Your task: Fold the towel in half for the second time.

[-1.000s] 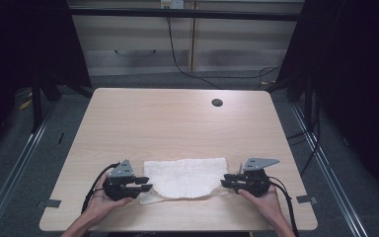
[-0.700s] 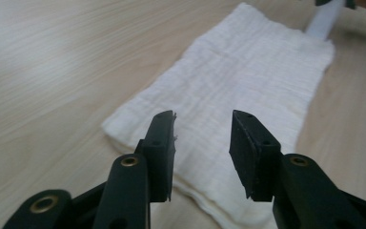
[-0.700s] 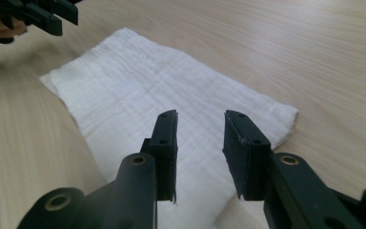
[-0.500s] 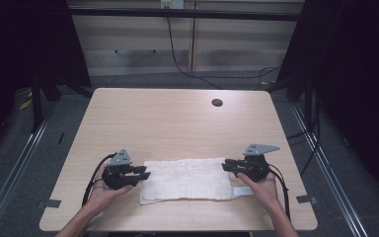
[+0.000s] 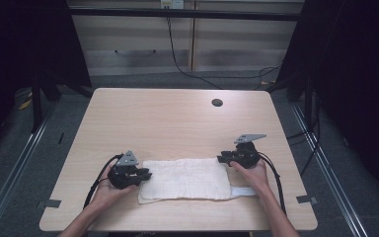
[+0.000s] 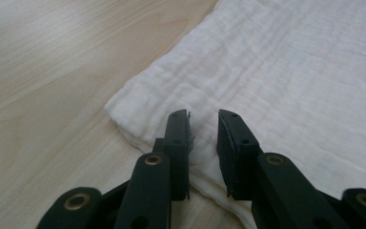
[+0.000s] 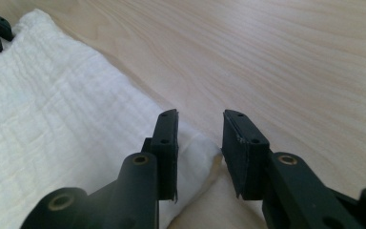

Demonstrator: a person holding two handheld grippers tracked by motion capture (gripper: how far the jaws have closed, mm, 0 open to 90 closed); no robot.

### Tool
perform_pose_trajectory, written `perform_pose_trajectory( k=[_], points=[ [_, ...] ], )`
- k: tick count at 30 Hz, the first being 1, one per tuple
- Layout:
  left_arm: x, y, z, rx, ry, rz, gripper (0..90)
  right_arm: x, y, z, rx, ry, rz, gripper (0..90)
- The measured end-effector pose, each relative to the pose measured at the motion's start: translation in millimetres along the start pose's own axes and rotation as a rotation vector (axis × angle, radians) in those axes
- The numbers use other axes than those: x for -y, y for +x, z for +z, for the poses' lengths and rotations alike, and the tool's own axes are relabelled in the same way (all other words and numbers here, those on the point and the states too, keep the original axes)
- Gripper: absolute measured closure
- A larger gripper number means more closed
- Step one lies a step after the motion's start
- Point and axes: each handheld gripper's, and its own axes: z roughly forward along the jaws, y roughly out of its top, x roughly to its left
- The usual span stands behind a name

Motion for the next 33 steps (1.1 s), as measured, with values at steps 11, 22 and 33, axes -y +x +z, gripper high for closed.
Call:
perform_pose_trajectory(
  k=[11,22,33],
  points=[
    [0.5,4.6,0.1,0.005,-0.008,-0.018,74.6,4.1,-1.3,6.3,0.017,0.024,-0.017,72.4],
    [-23.9,23.4,-15.7,-0.033,-0.067,-0.057,69.0,3.3,-0.7,8.9,0.003,0.031,-0.014,86.9],
    [-16.8,40.0,9.1,-0.022,-0.003,-0.105,65.5,3.7,-1.4,9.6,-0.002,0.024,0.005,86.8]
  ],
)
